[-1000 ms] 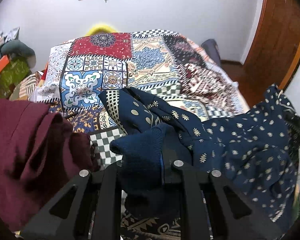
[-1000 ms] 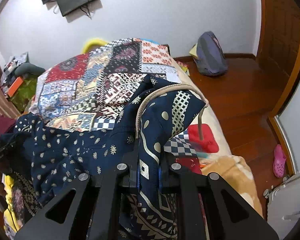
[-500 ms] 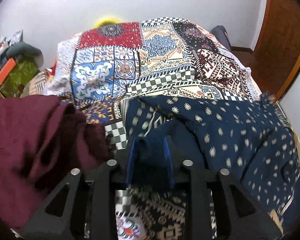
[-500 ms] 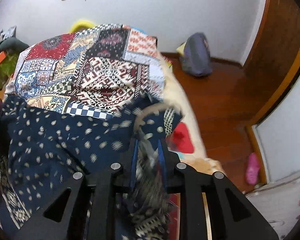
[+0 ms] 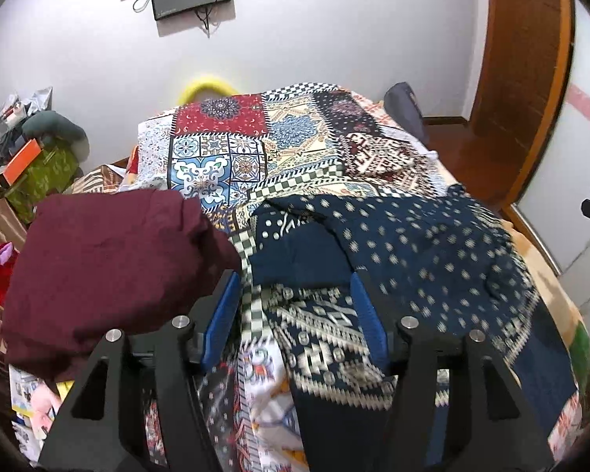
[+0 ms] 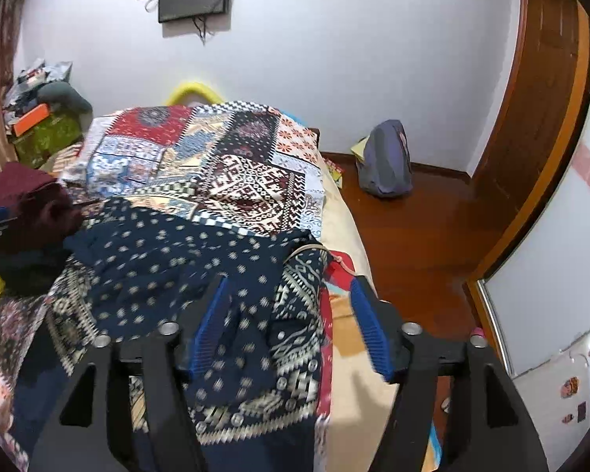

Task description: Fold large clothes

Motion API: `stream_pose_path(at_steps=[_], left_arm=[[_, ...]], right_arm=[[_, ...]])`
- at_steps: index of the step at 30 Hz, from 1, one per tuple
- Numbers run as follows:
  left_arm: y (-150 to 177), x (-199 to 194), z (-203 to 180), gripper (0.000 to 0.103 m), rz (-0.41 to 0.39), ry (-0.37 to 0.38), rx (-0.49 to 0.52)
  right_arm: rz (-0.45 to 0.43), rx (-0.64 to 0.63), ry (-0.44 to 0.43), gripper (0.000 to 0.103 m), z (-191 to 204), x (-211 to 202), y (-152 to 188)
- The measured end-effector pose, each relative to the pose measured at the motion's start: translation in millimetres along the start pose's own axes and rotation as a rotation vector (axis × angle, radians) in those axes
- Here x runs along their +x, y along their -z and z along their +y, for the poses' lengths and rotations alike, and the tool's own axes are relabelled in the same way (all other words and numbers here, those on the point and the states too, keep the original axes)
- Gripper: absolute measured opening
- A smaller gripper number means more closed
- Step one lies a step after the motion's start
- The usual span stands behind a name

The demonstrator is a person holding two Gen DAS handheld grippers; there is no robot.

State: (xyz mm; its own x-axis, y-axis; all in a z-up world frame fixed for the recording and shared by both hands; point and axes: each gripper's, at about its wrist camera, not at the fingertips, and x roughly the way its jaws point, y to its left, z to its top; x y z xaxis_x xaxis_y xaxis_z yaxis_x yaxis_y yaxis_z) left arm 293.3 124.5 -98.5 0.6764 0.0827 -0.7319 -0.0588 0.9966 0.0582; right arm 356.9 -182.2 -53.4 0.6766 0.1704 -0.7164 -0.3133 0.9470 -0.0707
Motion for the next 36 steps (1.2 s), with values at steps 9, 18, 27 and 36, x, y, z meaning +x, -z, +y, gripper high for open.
stream_pose_path(at_steps=[9,18,27,36], left_arm=[[64,-39,-2,0.07,0.054,0.042,0.002],[137,-16,-3,0.07,0.268,0.165,-0.071],[188,13,-2,0.07,0.422,0.297,-0.2],[208,9,-8,0.07,0.404,0.36,-0.274]], right_arm=[[0.013,0.045,-0.034,0.079,5,-30,49],[0.123,0.044,-0.018,0.079,8,-26,108],[0.305,0.145,-0.073,0.079,-2,1,166],[0.418,0.231,-0.151,0.059,-11,23,204]])
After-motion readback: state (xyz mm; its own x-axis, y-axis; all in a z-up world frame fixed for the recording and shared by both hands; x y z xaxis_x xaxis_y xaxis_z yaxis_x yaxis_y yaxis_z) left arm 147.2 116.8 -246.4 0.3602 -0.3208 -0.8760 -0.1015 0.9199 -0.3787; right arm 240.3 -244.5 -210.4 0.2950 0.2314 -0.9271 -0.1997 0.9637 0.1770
